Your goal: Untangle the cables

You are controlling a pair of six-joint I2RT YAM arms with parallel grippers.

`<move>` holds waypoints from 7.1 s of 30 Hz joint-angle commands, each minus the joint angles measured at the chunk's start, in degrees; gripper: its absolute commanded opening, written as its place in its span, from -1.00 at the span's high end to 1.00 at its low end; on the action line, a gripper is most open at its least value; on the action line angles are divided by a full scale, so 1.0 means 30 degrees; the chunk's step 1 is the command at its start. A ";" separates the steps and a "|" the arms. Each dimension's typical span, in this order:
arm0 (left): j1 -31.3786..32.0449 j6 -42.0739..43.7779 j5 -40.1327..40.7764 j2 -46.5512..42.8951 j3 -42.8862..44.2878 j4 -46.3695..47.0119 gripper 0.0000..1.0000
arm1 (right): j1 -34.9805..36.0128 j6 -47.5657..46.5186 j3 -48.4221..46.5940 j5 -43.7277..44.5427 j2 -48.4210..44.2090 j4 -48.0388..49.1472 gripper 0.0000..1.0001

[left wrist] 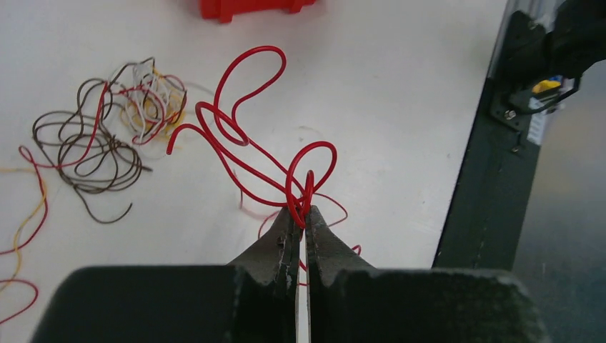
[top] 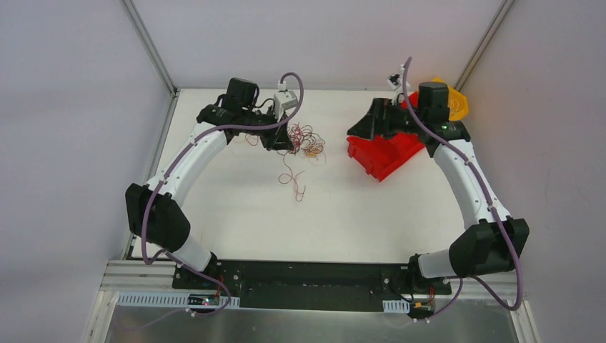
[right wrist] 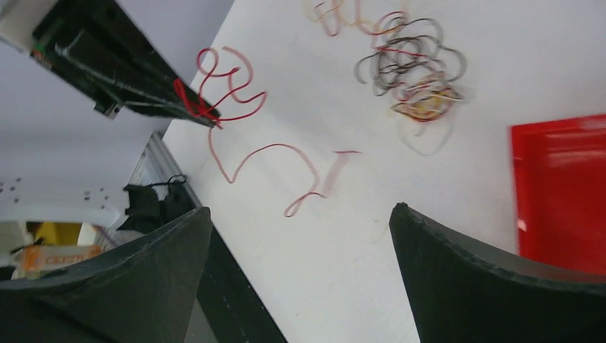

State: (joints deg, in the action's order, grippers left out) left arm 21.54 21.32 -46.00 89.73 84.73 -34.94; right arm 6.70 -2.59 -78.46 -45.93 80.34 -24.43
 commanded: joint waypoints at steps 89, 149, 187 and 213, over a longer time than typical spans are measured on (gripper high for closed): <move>-0.2483 -0.8516 -0.1938 0.3194 0.2573 0.4527 -0.98 | -0.8668 0.5152 -1.2875 0.2231 1.2367 0.7275 1.00; -0.2099 -0.7338 0.7174 1.1784 0.5488 0.0023 -0.88 | -0.5671 -0.1857 -1.3877 1.0922 1.6820 0.1118 0.81; -0.0176 -0.2892 0.3052 1.0137 0.1667 0.0812 0.10 | -0.5142 -0.4869 -1.0684 0.7400 0.9263 -0.3100 -0.75; -0.2762 -1.0420 -0.1634 0.4860 -0.3840 0.5749 -0.52 | 0.7310 0.1672 -0.1569 0.4149 1.0038 0.3450 -0.29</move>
State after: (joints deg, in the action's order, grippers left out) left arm 11.35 -2.57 -48.40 102.15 72.38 -22.79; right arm 26.24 -2.31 -81.25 -37.93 105.71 -19.94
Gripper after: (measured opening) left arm 0.728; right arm 0.665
